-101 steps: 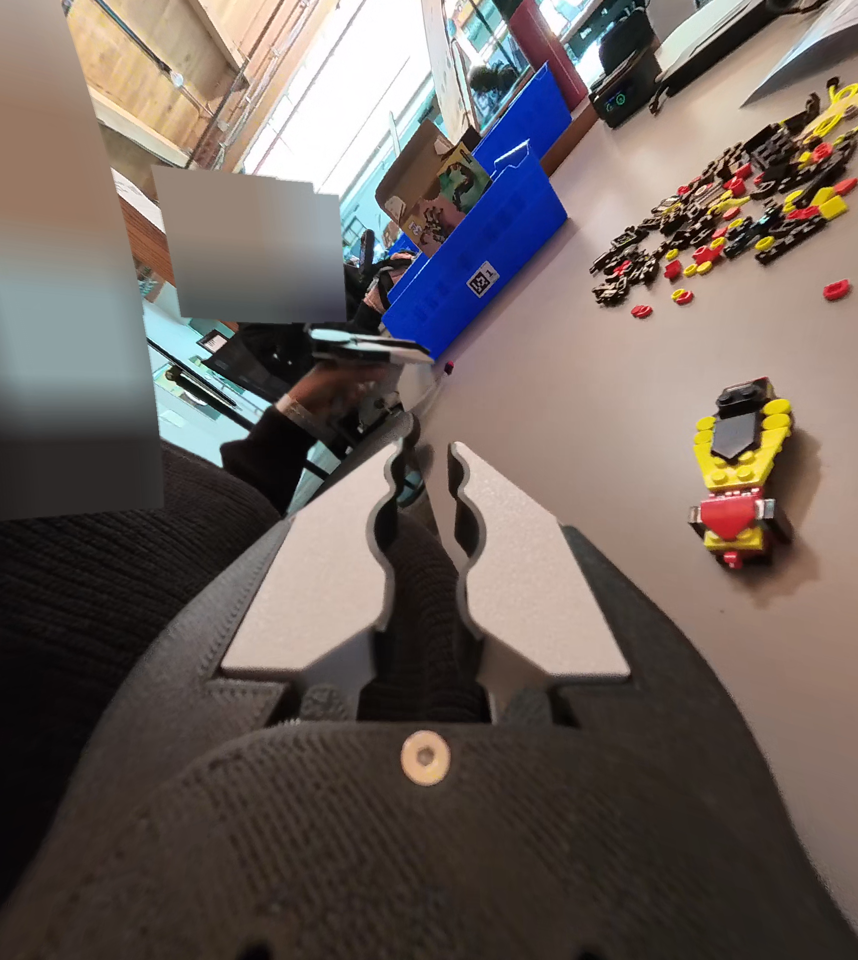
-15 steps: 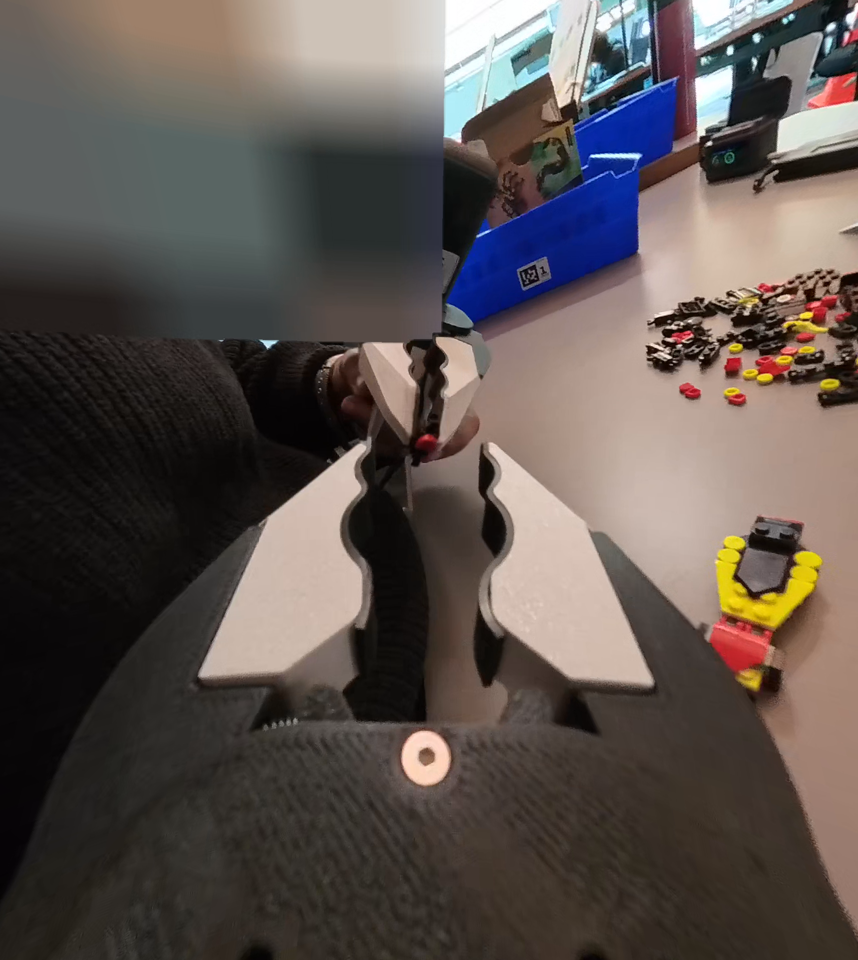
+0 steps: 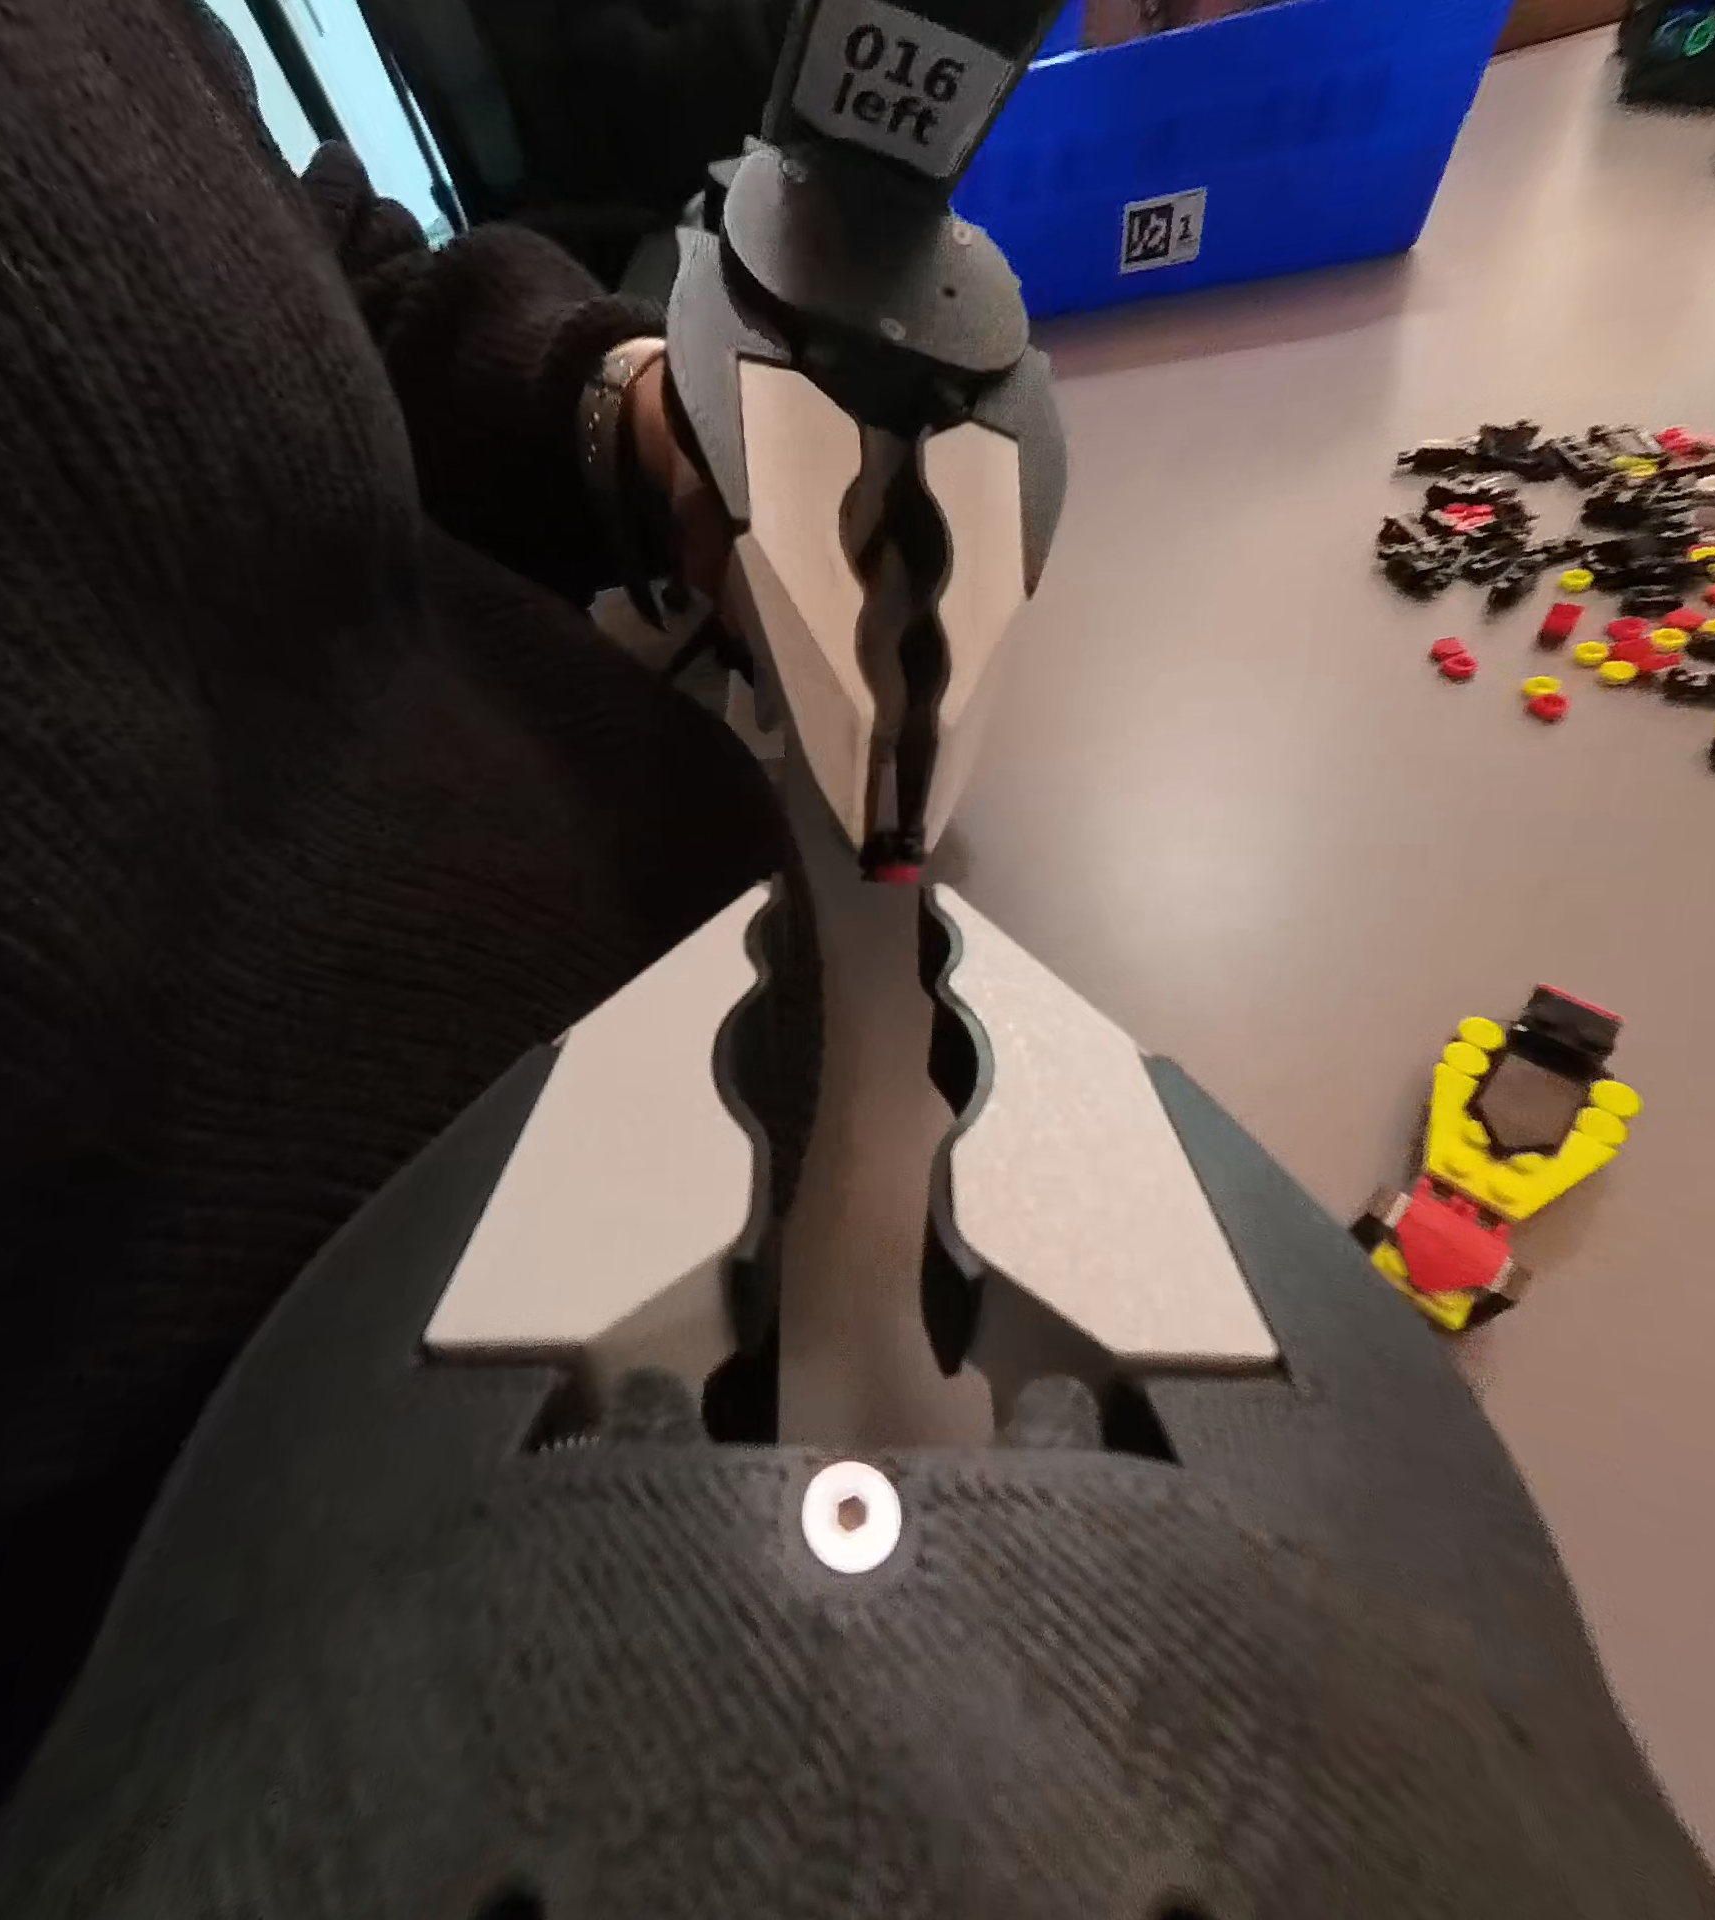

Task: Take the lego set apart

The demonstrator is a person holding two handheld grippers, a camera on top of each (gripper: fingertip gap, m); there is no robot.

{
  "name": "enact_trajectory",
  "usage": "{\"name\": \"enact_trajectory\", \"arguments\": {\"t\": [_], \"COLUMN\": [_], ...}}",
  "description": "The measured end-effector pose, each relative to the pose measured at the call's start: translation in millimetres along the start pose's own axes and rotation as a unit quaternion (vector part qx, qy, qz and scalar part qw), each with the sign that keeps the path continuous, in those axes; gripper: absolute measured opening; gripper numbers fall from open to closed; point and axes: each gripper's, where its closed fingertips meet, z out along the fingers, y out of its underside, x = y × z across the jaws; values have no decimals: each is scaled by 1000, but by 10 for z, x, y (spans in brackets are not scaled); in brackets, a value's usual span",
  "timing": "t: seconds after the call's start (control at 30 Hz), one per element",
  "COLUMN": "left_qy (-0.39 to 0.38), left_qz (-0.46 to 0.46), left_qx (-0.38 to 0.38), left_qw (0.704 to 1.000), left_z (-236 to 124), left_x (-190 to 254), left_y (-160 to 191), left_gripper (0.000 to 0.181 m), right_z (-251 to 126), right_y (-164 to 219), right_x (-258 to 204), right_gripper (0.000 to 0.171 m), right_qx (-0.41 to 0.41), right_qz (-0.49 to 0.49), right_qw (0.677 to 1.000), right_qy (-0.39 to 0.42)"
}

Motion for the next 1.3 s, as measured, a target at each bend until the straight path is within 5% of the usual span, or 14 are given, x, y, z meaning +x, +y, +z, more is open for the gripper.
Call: {"name": "enact_trajectory", "arguments": {"t": [0.57, 0.93, 1.3], "left_qy": [23, 6, 5], "left_qz": [57, 74, 79], "left_qx": [-71, -65, -47], "left_qw": [996, 995, 996], "left_z": [127, 167, 129], "left_x": [168, 161, 227], "left_y": [249, 241, 140], "left_gripper": [4, 14, 4], "right_z": [104, 112, 77], "right_y": [240, 275, 192], "right_x": [-162, -174, -196], "right_gripper": [8, 6, 8], "right_qx": [-73, -87, -76], "right_qz": [-13, 5, 28], "right_qw": [997, 995, 996], "right_qy": [-35, -39, -47]}}
